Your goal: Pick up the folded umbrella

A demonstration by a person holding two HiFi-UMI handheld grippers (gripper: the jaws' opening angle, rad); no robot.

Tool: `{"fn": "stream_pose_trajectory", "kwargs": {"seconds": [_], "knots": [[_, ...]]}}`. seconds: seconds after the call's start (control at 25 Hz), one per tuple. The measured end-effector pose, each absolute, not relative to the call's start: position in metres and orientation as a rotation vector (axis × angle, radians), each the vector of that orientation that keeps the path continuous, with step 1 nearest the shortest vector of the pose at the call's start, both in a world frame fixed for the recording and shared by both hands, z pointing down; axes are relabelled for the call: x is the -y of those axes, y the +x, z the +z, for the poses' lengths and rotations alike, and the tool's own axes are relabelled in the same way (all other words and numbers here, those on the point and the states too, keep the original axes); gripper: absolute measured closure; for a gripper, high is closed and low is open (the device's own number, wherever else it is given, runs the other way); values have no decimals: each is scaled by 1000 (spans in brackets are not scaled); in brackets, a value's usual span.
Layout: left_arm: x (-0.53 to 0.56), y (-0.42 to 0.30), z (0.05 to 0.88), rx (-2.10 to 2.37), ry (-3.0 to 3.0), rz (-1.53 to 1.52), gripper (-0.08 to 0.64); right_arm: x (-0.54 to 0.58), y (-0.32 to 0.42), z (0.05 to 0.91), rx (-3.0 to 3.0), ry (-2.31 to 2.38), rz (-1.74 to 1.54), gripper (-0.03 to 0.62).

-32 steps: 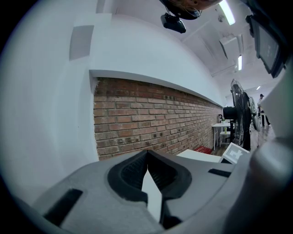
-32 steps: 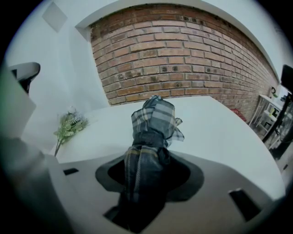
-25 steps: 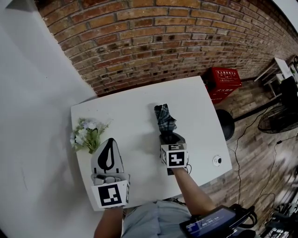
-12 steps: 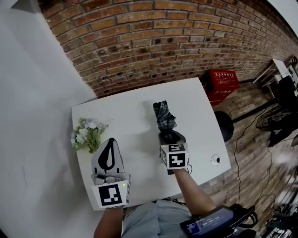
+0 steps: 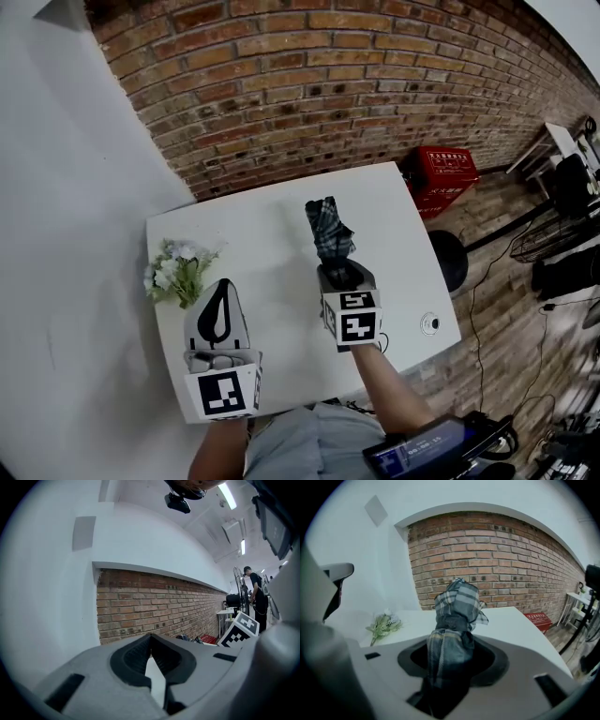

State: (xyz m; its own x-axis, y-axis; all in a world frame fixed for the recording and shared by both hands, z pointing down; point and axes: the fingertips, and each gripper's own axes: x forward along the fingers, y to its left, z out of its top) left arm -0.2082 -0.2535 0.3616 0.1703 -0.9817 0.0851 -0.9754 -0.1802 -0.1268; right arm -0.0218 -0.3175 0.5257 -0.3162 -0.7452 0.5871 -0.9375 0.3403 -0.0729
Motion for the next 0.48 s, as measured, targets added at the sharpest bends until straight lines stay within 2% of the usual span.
{"fn": "stream_pose_trajectory", "kwargs": {"seconds": [0.48], "knots": [[237, -199, 350, -1966, -2356, -204, 553, 307, -21, 480, 2246, 1509, 485, 400]]}}
